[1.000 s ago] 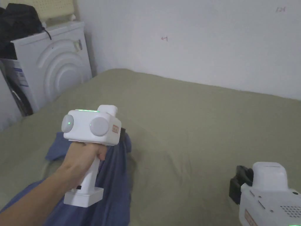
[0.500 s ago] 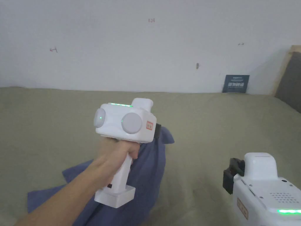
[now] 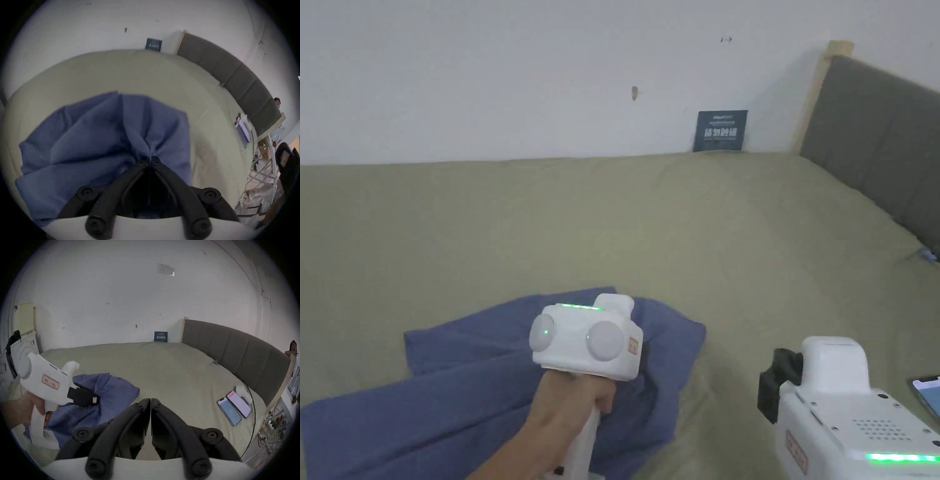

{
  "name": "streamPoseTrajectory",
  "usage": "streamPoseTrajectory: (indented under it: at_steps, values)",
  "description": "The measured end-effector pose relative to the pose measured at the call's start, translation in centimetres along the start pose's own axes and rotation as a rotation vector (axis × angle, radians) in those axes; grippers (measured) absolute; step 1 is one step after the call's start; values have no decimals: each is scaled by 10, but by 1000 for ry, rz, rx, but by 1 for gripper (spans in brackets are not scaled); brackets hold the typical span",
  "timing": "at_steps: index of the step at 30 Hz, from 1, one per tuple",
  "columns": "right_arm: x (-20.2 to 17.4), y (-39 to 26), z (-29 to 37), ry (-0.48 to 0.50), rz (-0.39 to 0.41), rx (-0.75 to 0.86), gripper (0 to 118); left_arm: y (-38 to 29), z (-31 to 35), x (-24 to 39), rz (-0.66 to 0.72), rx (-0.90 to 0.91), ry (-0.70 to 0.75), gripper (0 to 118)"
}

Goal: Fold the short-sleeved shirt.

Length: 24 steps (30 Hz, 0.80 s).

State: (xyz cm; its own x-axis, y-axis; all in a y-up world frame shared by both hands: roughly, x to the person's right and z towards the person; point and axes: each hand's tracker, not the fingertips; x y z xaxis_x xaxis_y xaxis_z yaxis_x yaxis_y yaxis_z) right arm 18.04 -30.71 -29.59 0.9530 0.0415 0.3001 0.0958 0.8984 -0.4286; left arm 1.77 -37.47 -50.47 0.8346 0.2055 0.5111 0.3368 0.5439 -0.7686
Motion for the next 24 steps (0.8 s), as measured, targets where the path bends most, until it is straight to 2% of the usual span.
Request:
streamPoseTrajectory:
  at_steps: [4, 5, 6, 8, 9, 11, 13, 14, 15, 17, 21, 24]
  values:
    - [-8, -5, -7, 9, 14, -16, 8, -12, 14, -3, 7, -6, -7, 0]
    - [-9, -5, -8, 10, 14, -18, 8, -15, 20, -4, 12, 13, -16, 4]
    - [-11, -4, -8, 14, 12, -20, 8, -17, 25, -5, 16, 26, -20, 29]
    - [-15, -2, -7, 21, 10, -20, 8, -15, 35, -11, 19, 49, -27, 108]
    - [-18, -1, -5, 24, 14, -16, 8, -19, 43, -12, 19, 51, -20, 118]
    - [-25, 2, -1, 36, 23, -9, 8, -32, 75, -21, 32, 148, 37, 106]
    - [-33, 4, 5, 58, 30, -4, 8, -37, 94, -41, 49, 206, 91, 103]
    - [-38, 5, 10, 67, 35, 3, 8, -46, 114, -48, 66, 260, 128, 95]
    - [-42, 6, 15, 77, 40, 15, 8, -55, 134, -55, 73, 306, 152, 71]
    - [-52, 8, 27, 101, 43, 37, 8, -76, 170, -73, 86, 398, 226, 0]
    - [-71, 11, 51, 150, 53, 82, 8, -138, 245, -84, 99, 501, 367, 0]
    - [-84, 12, 68, 194, 65, 99, 8, -178, 299, -91, 163, 563, 458, 0]
